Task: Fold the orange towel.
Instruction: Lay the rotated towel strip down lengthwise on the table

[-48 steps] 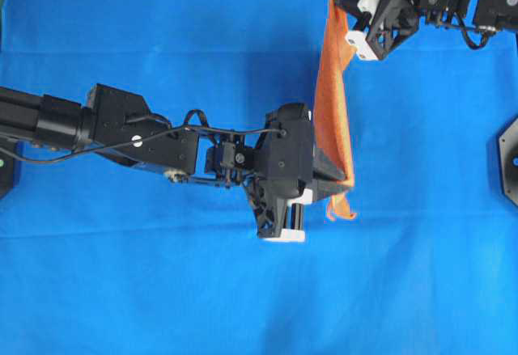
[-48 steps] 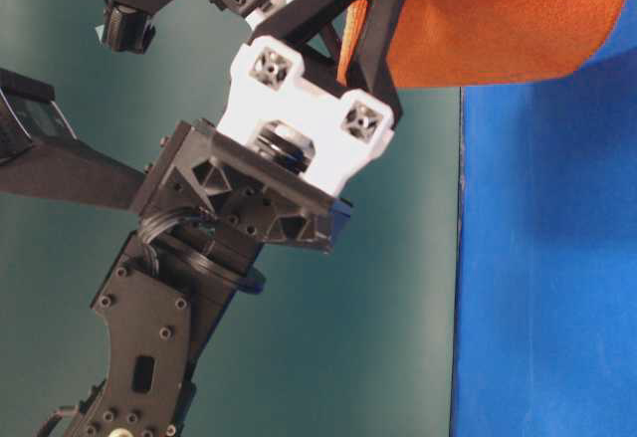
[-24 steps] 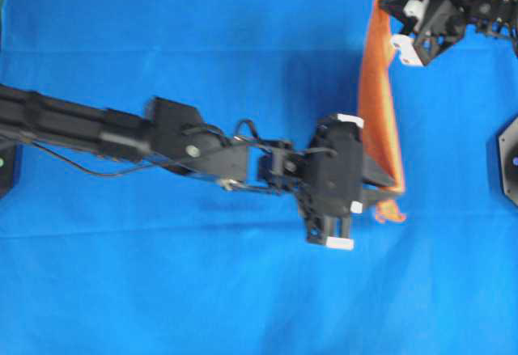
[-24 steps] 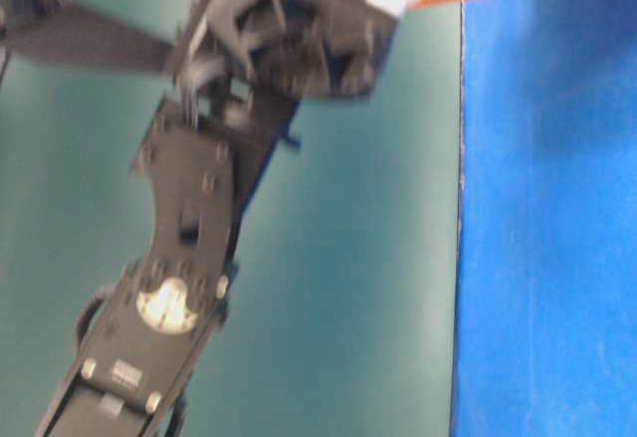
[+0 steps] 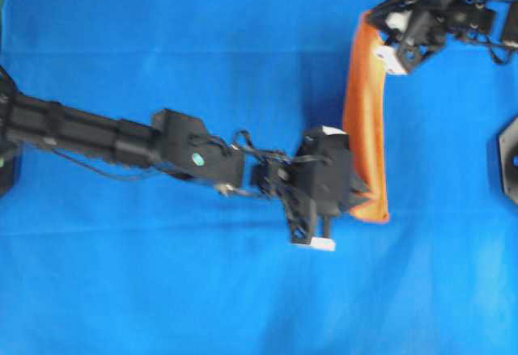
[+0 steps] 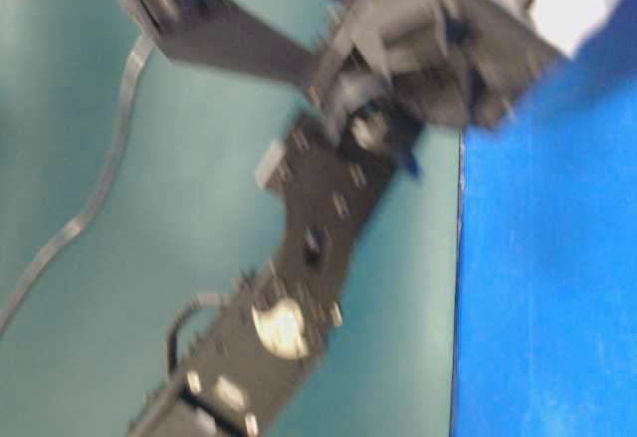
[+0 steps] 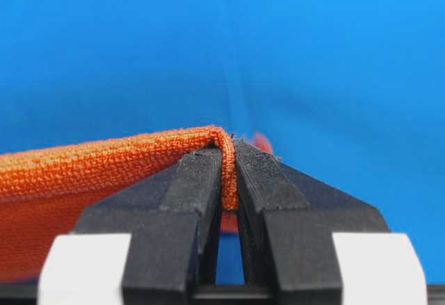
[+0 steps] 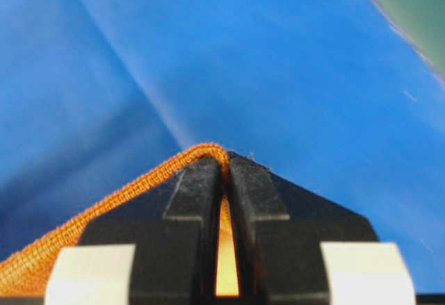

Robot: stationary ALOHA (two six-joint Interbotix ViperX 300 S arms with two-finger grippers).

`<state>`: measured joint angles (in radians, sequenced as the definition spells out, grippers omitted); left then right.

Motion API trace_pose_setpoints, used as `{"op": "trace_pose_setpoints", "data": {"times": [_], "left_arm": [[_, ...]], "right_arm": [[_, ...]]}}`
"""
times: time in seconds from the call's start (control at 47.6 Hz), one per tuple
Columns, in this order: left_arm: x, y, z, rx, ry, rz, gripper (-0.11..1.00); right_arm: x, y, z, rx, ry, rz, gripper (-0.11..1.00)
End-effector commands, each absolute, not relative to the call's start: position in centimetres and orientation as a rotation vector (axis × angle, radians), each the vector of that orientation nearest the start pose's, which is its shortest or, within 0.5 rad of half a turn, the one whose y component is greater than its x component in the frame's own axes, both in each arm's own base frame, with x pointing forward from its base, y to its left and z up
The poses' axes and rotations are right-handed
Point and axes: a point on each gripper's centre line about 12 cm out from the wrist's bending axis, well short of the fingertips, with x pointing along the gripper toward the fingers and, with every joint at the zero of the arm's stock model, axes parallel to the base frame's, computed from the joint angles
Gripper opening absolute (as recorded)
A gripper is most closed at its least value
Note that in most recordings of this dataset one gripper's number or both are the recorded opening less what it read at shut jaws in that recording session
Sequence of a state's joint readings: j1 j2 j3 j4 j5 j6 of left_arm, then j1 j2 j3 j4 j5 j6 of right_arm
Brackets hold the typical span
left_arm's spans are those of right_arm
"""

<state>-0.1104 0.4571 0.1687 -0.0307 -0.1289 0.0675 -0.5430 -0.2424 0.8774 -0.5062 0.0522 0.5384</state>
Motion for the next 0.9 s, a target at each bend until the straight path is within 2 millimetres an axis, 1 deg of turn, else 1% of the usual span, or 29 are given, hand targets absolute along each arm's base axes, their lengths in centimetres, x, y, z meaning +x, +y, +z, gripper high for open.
{"op": "trace_pose_setpoints", "data": {"times": [0.0, 0.147, 0.21, 0.294, 0.42, 0.546, 0.694, 0.883], "left_arm": [[51.2, -8.0, 16.0, 0.038, 0.464, -0.149, 0.02], [48.3, -7.9, 14.2, -0.024, 0.519, -0.136, 0.02], [47.3, -7.9, 13.8, -0.035, 0.528, -0.136, 0.02], [46.1, -8.0, 13.1, -0.048, 0.543, -0.136, 0.02], [44.6, -7.9, 12.3, -0.064, 0.564, -0.131, 0.02], [43.9, -7.7, 12.0, -0.071, 0.572, -0.128, 0.02], [44.0, -7.8, 12.1, -0.071, 0.569, -0.130, 0.02], [44.2, -7.7, 12.1, -0.072, 0.566, -0.127, 0.02]], "right_arm": [[30.0, -17.5, 18.6, 0.199, 0.608, -0.523, 0.04], [33.4, -17.9, 17.8, 0.187, 0.619, -0.482, 0.04], [34.6, -17.8, 17.6, 0.183, 0.621, -0.467, 0.04], [35.7, -17.7, 17.4, 0.177, 0.625, -0.451, 0.04], [36.1, -17.7, 17.1, 0.178, 0.631, -0.449, 0.03], [36.2, -17.7, 17.1, 0.177, 0.630, -0.447, 0.04], [36.3, -17.5, 16.8, 0.178, 0.638, -0.442, 0.04], [36.7, -16.8, 16.2, 0.166, 0.655, -0.418, 0.04]]}}
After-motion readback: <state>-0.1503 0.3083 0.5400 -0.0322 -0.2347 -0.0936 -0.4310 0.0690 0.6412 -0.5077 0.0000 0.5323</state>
